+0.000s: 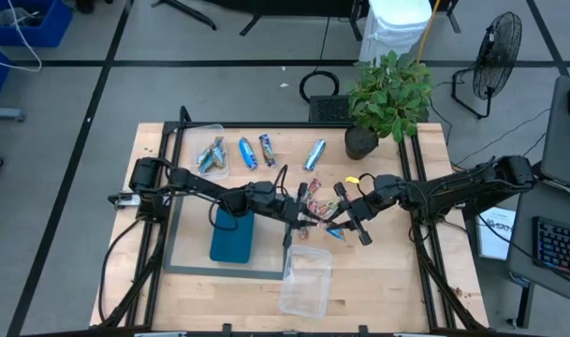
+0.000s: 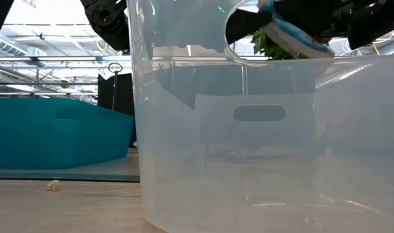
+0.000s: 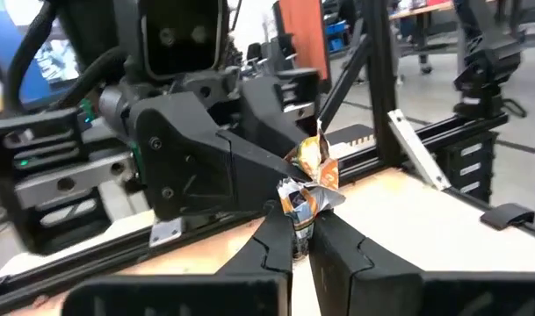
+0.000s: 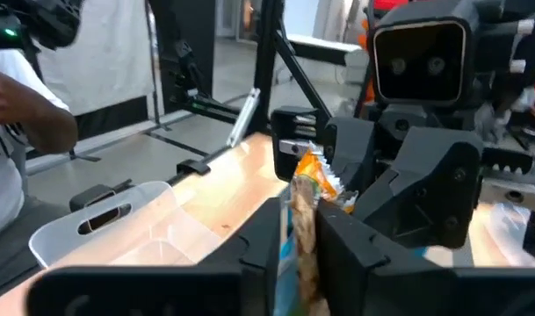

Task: Pick and place Granola Bars by type
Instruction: Put the yellow granola bar into the top transparent bin

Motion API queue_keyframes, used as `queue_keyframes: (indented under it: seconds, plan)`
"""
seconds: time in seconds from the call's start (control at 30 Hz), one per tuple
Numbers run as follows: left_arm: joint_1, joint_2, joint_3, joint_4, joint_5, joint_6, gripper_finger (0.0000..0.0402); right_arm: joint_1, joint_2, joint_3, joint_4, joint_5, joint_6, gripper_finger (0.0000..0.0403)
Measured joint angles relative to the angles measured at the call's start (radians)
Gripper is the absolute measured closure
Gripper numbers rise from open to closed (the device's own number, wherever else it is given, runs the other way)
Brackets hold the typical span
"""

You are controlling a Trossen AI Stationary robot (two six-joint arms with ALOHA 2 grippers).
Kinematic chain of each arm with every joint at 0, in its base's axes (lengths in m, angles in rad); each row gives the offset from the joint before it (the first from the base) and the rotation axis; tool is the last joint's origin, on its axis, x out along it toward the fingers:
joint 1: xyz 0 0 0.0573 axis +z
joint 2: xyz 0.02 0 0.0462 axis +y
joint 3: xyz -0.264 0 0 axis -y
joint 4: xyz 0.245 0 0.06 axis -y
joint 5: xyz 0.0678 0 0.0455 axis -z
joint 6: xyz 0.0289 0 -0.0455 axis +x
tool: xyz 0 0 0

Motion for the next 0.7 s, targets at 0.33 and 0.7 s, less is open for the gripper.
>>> queue_keyframes:
  seconds: [0.33, 0.7]
  plan:
    - [-0.003, -0.116, -0.006, -0.161, -0.015, 0.049, 0.0387, -0.005, -0.237, 0.000, -0.303, 0.075, 0.028, 0.0229]
    - [0.021, -0.358, -0.254, -0.187, -0.241, 0.048, 0.0389, -0.005, -0.441, -0.123, -0.462, 0.280, 0.149, 0.0237]
